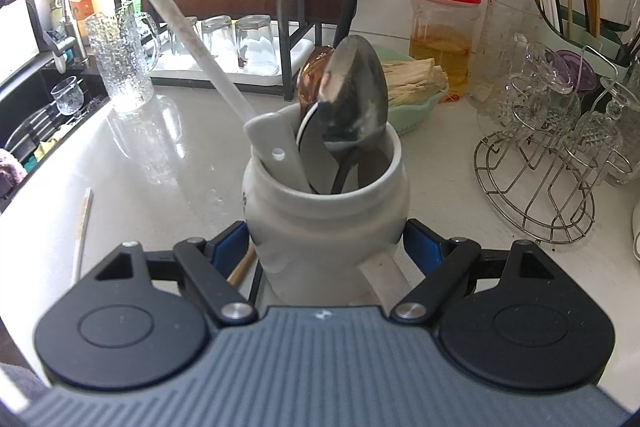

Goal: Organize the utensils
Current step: 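Lower the held chopsticks into the mug held by the right tool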

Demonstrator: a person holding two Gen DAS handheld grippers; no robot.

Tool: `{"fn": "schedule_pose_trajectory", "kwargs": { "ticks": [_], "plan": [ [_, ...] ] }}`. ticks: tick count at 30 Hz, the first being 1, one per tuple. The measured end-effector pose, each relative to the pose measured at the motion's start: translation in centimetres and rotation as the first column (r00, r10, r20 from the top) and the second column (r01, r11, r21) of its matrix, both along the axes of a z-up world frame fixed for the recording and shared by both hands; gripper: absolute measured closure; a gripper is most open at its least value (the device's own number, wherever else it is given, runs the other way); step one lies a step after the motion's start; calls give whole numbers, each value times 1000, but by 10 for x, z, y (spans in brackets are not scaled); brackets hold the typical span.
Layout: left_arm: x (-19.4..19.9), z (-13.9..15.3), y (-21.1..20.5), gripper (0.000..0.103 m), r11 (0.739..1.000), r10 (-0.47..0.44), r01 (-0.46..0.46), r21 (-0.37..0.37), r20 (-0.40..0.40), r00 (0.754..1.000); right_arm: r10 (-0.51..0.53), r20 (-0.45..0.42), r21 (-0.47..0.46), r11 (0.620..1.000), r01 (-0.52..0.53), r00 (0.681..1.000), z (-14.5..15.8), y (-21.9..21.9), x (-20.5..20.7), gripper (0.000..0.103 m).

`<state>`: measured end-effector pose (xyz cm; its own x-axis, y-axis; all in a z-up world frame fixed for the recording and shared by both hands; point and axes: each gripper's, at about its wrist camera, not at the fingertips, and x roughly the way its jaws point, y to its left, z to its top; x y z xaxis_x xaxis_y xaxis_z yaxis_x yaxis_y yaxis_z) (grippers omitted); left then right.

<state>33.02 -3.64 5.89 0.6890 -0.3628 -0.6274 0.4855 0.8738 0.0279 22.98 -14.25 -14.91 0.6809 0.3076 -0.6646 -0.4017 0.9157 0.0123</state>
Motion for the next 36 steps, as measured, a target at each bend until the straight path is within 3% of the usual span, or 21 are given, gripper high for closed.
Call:
{"fn": "schedule_pose_trajectory", "kwargs": {
  "ticks": [13,16,22,28,36],
  "plan": [
    [-7,-34,-36,103,994,-89,90,59,-22,996,10,8,17,1000,-10,1000,-1,-3,-1,17],
    [-10,-44,-42,103,989,-108,110,95,-27,994,12,9,20,1000,-12,1000,-1,-4,-1,17],
    [-6,-58,-53,103,965,-160,179,192,-114,981,11,12,26,1000,-12,1000,-2,-4,-1,17],
    [1,-63,-63,103,939,-197,253,231,-241,950,12,12,37,999,-12,1000,-2,-6,-1,17],
    [8,-72,-70,102,922,-220,329,203,-425,878,13,13,37,999,-13,1000,-2,-6,-1,17]
  ]
}}
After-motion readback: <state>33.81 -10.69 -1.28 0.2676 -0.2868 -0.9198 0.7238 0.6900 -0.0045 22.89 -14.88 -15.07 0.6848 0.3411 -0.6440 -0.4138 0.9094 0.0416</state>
